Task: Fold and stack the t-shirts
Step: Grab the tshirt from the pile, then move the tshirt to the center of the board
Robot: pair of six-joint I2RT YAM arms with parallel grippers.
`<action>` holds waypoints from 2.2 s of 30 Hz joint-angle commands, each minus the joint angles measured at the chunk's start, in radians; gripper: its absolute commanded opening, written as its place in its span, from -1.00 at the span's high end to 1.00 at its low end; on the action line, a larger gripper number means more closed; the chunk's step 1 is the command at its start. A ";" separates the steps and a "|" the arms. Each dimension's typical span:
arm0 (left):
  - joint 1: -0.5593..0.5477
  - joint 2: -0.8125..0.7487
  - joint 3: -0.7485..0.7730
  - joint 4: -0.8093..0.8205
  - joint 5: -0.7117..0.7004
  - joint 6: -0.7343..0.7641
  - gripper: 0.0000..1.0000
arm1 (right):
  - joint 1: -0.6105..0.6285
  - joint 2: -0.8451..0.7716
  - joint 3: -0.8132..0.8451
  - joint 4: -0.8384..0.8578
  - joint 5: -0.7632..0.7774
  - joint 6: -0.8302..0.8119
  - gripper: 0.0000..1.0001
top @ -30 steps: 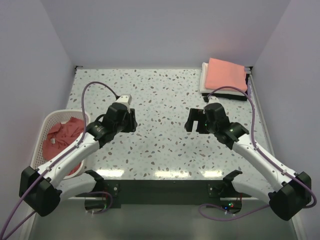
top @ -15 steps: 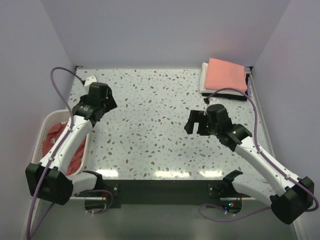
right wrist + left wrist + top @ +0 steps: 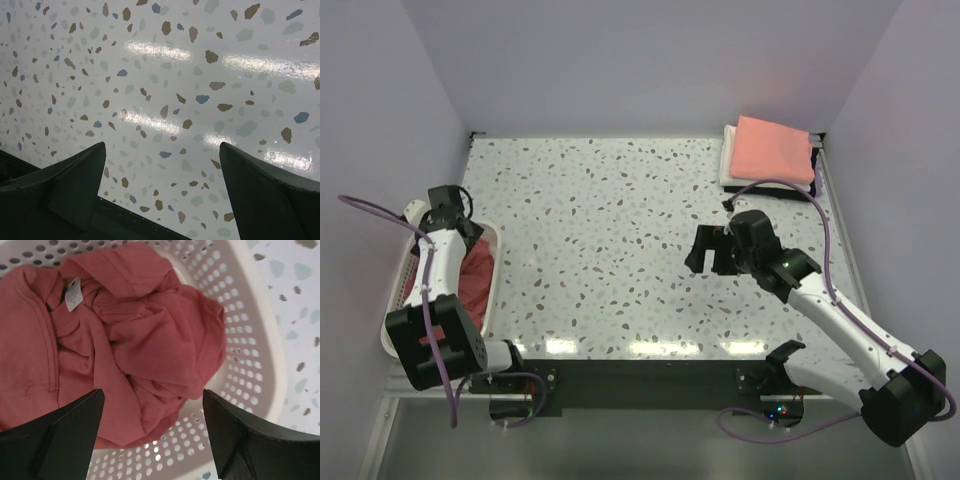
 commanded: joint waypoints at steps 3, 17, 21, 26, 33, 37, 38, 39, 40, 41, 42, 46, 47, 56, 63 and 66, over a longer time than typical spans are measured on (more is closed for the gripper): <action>0.081 0.096 -0.049 0.079 0.065 -0.076 -0.66 | -0.002 0.006 -0.002 0.006 -0.037 -0.018 -0.98; 0.187 0.216 -0.093 0.127 0.185 -0.056 0.75 | 0.000 0.027 -0.016 0.026 -0.074 -0.016 -0.98; 0.187 0.106 -0.060 0.082 0.186 -0.027 1.00 | 0.000 0.029 -0.015 0.026 -0.079 -0.016 -0.98; 0.186 -0.080 0.017 0.022 0.223 0.019 1.00 | 0.000 0.038 -0.010 0.024 -0.076 -0.025 -0.98; 0.186 -0.253 0.175 0.033 0.407 0.052 1.00 | -0.002 0.030 -0.027 0.081 -0.163 -0.038 -0.98; 0.184 -0.280 0.322 0.078 0.547 0.051 1.00 | 0.000 0.030 -0.025 0.087 -0.162 -0.039 -0.98; 0.178 -0.277 0.354 0.090 0.609 0.051 1.00 | 0.000 0.029 -0.022 0.087 -0.162 -0.041 -0.98; 0.175 -0.261 0.420 0.117 0.645 0.049 1.00 | 0.000 0.029 -0.021 0.087 -0.160 -0.041 -0.98; 0.171 -0.255 0.449 0.131 0.674 0.037 1.00 | 0.000 0.029 -0.018 0.087 -0.159 -0.044 -0.98; 0.149 -0.251 0.477 0.150 0.714 0.030 1.00 | -0.002 0.030 -0.016 0.090 -0.159 -0.044 -0.98; 0.134 -0.241 0.524 0.203 0.740 0.023 1.00 | -0.002 0.030 -0.016 0.092 -0.157 -0.042 -0.98; -0.018 -0.160 0.727 0.211 0.731 0.040 1.00 | -0.002 0.026 -0.009 0.089 -0.151 -0.042 -0.98; -0.089 -0.110 0.829 0.181 0.728 0.048 1.00 | 0.000 0.024 -0.007 0.086 -0.143 -0.044 -0.97; -0.423 0.001 0.958 0.186 0.694 0.097 1.00 | 0.000 -0.008 -0.004 0.081 -0.105 -0.041 -0.98; -0.696 0.021 0.703 0.265 0.593 0.126 1.00 | 0.000 -0.012 -0.015 0.086 -0.065 -0.021 -0.98; -0.757 0.001 0.478 0.337 0.577 0.103 1.00 | 0.000 -0.019 -0.042 0.093 -0.025 -0.007 -0.98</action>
